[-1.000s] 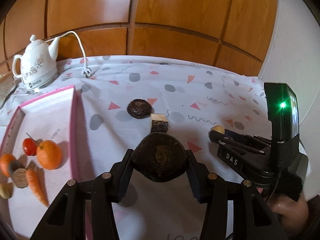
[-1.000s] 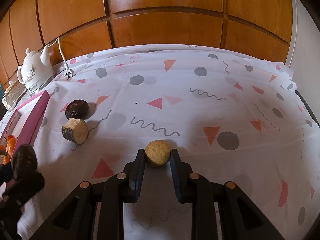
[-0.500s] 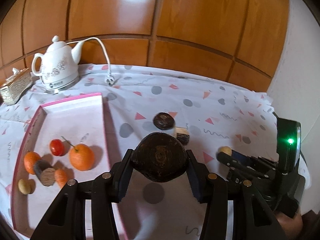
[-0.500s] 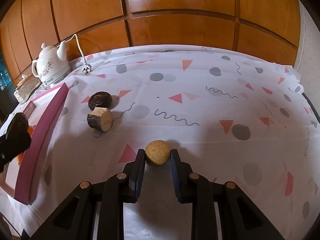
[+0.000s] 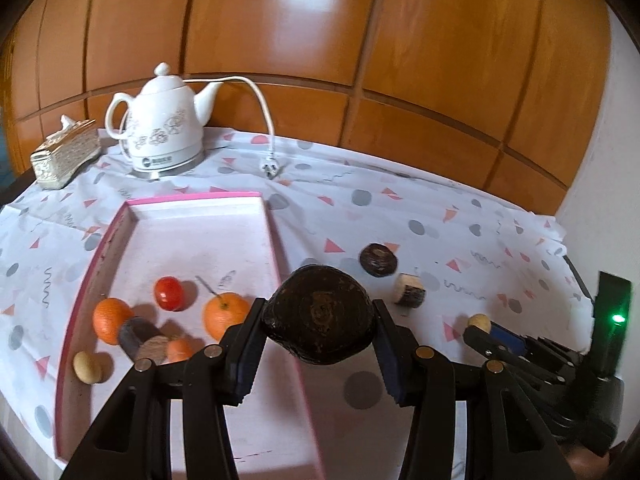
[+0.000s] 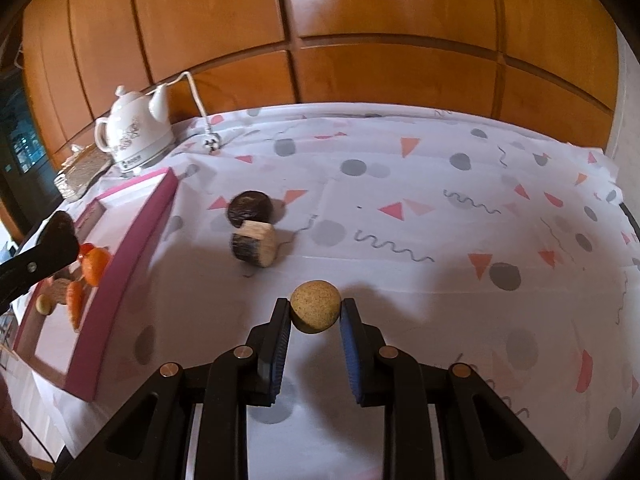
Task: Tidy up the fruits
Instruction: 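Drop the dark round piece into the tray while the right tool carries the beige ball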
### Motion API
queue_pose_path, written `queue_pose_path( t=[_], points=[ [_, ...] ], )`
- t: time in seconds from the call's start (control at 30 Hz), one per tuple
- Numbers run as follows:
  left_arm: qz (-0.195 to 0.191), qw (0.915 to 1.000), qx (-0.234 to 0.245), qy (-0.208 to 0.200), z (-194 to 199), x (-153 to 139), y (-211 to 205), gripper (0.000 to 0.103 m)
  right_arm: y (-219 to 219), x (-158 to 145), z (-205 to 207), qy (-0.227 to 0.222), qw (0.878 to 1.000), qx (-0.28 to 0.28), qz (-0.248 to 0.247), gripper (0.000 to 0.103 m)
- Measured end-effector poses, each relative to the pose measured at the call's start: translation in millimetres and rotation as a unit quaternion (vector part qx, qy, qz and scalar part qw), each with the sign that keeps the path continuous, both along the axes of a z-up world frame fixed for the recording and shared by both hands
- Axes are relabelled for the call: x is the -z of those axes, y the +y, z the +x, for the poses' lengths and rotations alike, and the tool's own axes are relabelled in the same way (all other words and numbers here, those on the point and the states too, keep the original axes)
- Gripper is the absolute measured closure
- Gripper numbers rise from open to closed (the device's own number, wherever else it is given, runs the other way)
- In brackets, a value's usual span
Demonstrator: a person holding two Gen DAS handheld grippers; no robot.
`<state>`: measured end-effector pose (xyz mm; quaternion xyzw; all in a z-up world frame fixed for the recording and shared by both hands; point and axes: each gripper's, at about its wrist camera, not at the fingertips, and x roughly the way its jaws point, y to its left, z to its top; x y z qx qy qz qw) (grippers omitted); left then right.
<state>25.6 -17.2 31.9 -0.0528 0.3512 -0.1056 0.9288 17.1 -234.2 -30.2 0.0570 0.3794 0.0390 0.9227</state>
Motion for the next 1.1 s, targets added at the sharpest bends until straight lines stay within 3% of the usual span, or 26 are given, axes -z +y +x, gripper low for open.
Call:
queue_pose_path(
  t=[0.47, 0.8, 1.1],
  points=[
    [-0.006, 0.9984, -0.056, 0.000, 2, 1, 44, 0.052, 61, -23, -9, -0.022, 0.993, -0.113, 0.019, 0.078],
    [-0.025, 0.9928, -0.117, -0.005, 7, -6, 102, 0.052, 117, -39, -17, -0.028, 0.976, -0.216, 0.030, 0.078],
    [-0.031, 0.9876, -0.154, 0.004, 11, -1, 137, 0.052, 150, -29, -33, -0.011, 0.963, -0.269, 0.035, 0.078]
  ],
)
